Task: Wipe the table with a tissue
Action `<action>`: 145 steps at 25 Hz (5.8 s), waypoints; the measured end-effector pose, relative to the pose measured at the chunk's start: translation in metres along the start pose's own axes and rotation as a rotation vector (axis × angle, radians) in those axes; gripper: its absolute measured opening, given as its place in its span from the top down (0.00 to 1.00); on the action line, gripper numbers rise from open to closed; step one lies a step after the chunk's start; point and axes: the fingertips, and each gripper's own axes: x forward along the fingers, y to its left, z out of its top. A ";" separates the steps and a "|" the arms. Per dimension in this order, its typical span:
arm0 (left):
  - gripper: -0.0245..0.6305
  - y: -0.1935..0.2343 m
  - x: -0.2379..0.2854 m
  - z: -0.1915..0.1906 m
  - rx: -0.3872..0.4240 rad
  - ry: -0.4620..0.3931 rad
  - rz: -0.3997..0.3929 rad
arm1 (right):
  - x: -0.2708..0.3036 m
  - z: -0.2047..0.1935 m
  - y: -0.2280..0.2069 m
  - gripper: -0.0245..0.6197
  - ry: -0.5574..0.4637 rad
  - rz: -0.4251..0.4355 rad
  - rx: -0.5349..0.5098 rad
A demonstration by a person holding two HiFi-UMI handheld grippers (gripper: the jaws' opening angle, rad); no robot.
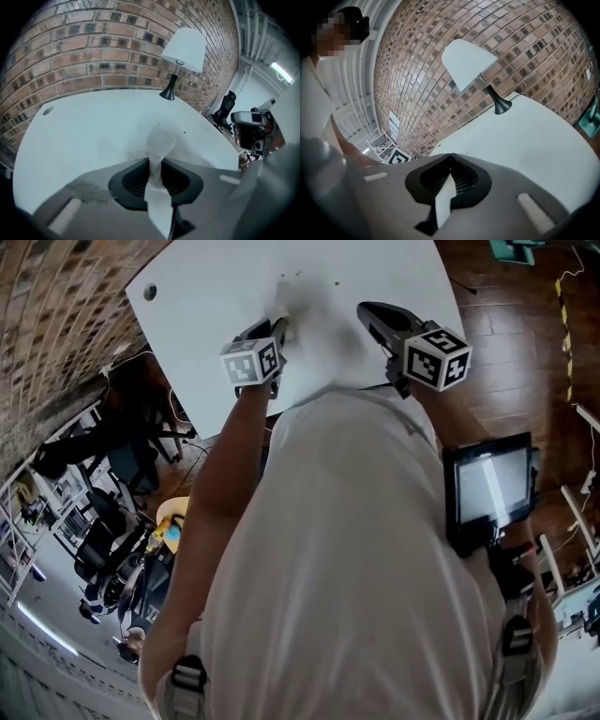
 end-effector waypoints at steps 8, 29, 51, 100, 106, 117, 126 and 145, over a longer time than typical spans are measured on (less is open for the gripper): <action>0.85 0.013 0.009 0.019 0.003 -0.041 0.031 | 0.001 -0.006 0.000 0.95 0.022 0.002 -0.028; 0.85 0.026 0.021 0.044 0.020 -0.072 0.056 | 0.011 -0.011 0.016 0.95 0.057 0.023 -0.144; 0.86 0.057 0.061 0.088 0.143 -0.035 0.171 | -0.004 -0.021 0.000 0.95 0.054 -0.033 -0.084; 0.86 -0.056 0.072 0.036 0.424 0.092 -0.140 | -0.003 -0.022 0.001 0.95 0.028 -0.019 -0.005; 0.86 -0.037 0.060 0.025 0.463 0.127 -0.139 | -0.002 -0.018 0.001 0.95 0.026 -0.014 -0.005; 0.86 0.017 0.052 0.036 0.240 0.029 0.011 | -0.013 -0.025 0.004 0.95 0.051 -0.033 -0.004; 0.85 0.005 0.065 0.068 0.206 -0.014 -0.013 | 0.000 -0.017 -0.002 0.95 0.029 -0.033 -0.023; 0.86 -0.020 0.093 0.074 0.366 0.015 0.049 | -0.015 -0.014 -0.022 0.95 -0.013 -0.085 0.005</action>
